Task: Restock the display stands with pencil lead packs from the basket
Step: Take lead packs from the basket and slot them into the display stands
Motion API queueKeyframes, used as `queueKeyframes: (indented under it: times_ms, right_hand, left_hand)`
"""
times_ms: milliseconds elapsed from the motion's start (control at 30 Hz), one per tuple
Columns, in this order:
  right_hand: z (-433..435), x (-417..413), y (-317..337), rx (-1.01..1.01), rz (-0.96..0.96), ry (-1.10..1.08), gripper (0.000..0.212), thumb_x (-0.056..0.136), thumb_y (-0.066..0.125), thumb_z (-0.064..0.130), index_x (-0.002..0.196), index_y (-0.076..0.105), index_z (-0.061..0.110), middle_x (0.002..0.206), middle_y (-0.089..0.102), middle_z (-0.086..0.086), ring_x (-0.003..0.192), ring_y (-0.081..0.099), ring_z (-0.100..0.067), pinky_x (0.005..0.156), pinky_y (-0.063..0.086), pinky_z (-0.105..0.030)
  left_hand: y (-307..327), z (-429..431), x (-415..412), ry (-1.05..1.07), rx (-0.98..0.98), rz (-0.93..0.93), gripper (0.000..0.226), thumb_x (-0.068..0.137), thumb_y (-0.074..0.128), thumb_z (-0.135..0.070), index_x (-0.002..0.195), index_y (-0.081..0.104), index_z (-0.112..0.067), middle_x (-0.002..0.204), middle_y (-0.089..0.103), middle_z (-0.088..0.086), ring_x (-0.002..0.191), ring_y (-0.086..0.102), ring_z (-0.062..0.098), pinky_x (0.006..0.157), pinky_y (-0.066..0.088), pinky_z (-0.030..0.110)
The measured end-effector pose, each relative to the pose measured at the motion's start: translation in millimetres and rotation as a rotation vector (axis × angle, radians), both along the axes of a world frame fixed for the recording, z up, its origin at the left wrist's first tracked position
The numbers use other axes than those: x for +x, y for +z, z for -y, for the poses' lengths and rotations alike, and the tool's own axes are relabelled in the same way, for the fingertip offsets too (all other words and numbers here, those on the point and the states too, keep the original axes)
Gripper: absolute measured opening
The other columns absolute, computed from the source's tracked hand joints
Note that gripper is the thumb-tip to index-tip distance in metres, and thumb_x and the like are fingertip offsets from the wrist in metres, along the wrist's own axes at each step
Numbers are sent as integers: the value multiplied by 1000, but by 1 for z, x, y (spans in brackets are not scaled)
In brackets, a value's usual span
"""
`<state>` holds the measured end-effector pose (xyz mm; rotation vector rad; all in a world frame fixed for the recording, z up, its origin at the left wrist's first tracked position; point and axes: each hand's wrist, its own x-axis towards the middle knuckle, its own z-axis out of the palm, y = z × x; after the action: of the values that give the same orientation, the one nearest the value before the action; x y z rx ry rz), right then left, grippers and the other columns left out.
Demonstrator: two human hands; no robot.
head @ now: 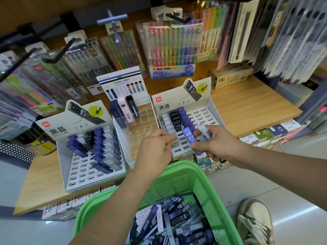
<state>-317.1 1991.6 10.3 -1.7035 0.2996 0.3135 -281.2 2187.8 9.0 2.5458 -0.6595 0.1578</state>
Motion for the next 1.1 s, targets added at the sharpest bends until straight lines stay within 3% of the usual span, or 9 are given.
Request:
queueKeyframes:
  times_ms: [100,233,333,467,633,767,867,967,1100]
  right_hand:
    - [0,0,7,79,-32,27,16,88,72,14,98,59,16,70,58,-8,39,40,-8,37,32,-19]
    - [-6,-2,16,224,-98,124,14,88,71,13,98,61,16,60,59,-1,38,35,-7,36,27,-16]
    - [-13,-4,21,313,-166,206,16,88,69,15,100,58,14,61,61,-2,37,34,-5,34,25,-15]
    - [-16,-4,23,404,-227,232,9,90,64,16,96,57,13,72,66,-7,38,32,-4,34,23,-13]
    - [-21,0,26,384,-191,216,5,91,64,15,94,60,14,72,66,-8,38,31,-6,35,23,-14]
    - [-35,2,28,313,-171,184,24,90,66,36,97,57,15,56,52,0,37,37,-9,36,30,-17]
    - [-42,6,27,279,-241,202,37,88,63,49,100,61,14,51,36,5,37,32,-8,35,27,-16]
    - [-39,9,23,323,-360,237,22,93,61,38,101,60,18,57,38,4,42,30,-8,35,26,-17]
    - [-18,5,15,336,-492,393,13,92,53,15,105,55,17,70,49,1,51,41,-11,45,35,-20]
  left_hand:
    - [8,-1,-7,170,-359,-285,29,92,60,-11,116,68,-25,90,67,-6,73,55,-1,75,50,21]
    - [15,-2,-20,137,-896,-822,34,84,69,-14,116,66,-25,90,70,0,70,63,11,68,57,28]
    - [17,-4,-25,156,-996,-882,41,66,74,-14,106,71,-18,91,70,7,71,66,14,67,55,24]
    - [23,-17,-24,233,-1106,-880,34,64,75,-5,98,71,-8,82,72,9,67,67,16,63,55,23]
    - [34,-30,-20,263,-1056,-856,19,80,67,6,96,67,-5,75,71,12,61,66,17,59,56,25]
    - [49,-45,-12,276,-941,-773,18,78,71,3,92,69,-8,71,71,11,60,66,16,56,55,22]
    - [58,-59,-3,304,-920,-659,19,82,67,5,95,68,-9,74,71,13,63,68,18,60,56,22]
    - [65,-58,2,300,-866,-549,15,85,66,2,96,67,-8,79,70,17,63,67,16,61,56,22]
    - [64,-30,7,197,-695,-478,15,85,68,-3,91,66,-16,88,67,17,76,67,24,68,59,28]
